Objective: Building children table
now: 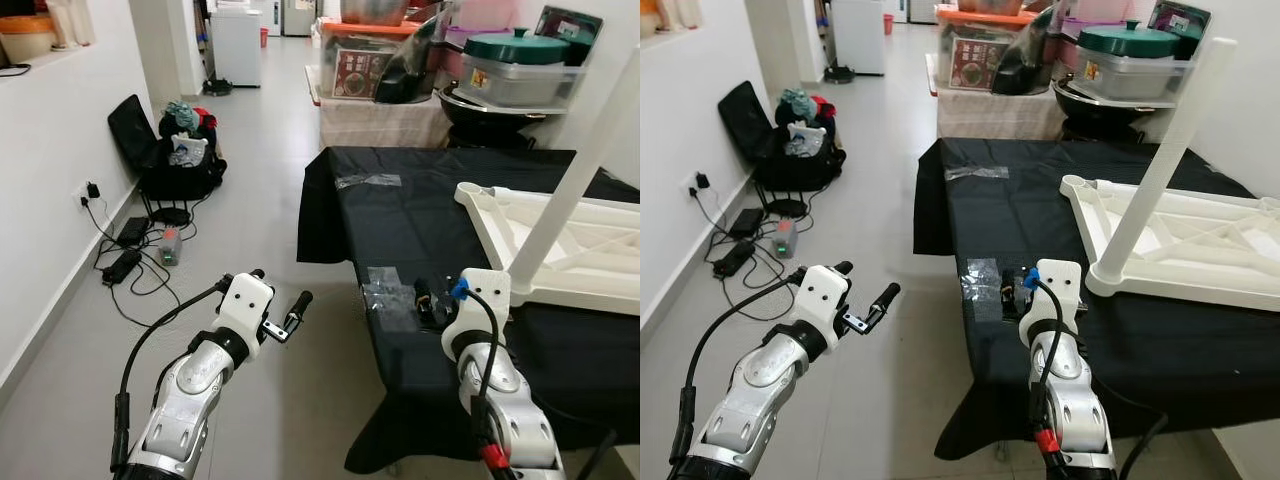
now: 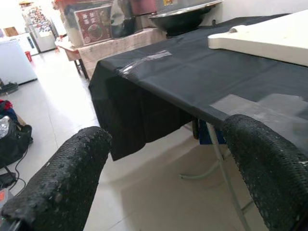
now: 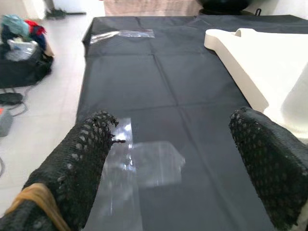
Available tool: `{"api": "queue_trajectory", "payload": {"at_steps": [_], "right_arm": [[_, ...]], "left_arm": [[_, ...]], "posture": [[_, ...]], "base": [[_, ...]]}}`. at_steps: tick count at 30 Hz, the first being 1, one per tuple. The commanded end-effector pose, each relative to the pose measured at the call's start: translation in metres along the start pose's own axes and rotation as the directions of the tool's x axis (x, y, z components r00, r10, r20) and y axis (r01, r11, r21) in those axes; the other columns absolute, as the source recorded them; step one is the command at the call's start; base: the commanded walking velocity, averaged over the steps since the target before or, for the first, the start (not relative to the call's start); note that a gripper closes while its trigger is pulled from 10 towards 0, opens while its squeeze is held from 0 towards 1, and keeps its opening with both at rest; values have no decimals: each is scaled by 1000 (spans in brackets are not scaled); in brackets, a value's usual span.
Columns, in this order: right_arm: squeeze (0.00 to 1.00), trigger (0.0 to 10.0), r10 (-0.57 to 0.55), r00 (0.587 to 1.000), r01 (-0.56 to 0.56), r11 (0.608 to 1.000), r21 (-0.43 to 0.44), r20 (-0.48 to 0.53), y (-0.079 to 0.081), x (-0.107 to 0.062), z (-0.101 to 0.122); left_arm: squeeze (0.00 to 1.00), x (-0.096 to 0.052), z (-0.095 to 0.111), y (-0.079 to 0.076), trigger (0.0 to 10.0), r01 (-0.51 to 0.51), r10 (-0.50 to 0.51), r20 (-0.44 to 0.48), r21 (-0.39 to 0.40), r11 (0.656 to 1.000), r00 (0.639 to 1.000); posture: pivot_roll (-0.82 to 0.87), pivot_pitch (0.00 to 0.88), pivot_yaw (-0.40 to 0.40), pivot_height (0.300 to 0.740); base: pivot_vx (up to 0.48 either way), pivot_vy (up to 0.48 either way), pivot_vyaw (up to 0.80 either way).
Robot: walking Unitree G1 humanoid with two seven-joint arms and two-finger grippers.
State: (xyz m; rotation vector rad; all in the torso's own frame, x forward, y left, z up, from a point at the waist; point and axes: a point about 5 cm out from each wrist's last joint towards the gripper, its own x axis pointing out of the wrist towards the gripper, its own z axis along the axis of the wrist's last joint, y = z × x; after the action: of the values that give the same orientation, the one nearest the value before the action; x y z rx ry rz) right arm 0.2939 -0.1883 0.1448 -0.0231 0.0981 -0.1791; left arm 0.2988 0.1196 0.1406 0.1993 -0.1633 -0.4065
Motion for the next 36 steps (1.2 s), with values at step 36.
{"api": "queue_trajectory", "payload": {"at_steps": [36], "right_arm": [[0, 10000, 70, 997, -69, 997, -42, 19, 12, 2, 2]], "left_arm": [[0, 0, 2, -4, 10000, 33, -33, -2, 3, 999, 999]], "posture": [[11, 0, -77, 740]], "base": [[138, 0, -216]]}}
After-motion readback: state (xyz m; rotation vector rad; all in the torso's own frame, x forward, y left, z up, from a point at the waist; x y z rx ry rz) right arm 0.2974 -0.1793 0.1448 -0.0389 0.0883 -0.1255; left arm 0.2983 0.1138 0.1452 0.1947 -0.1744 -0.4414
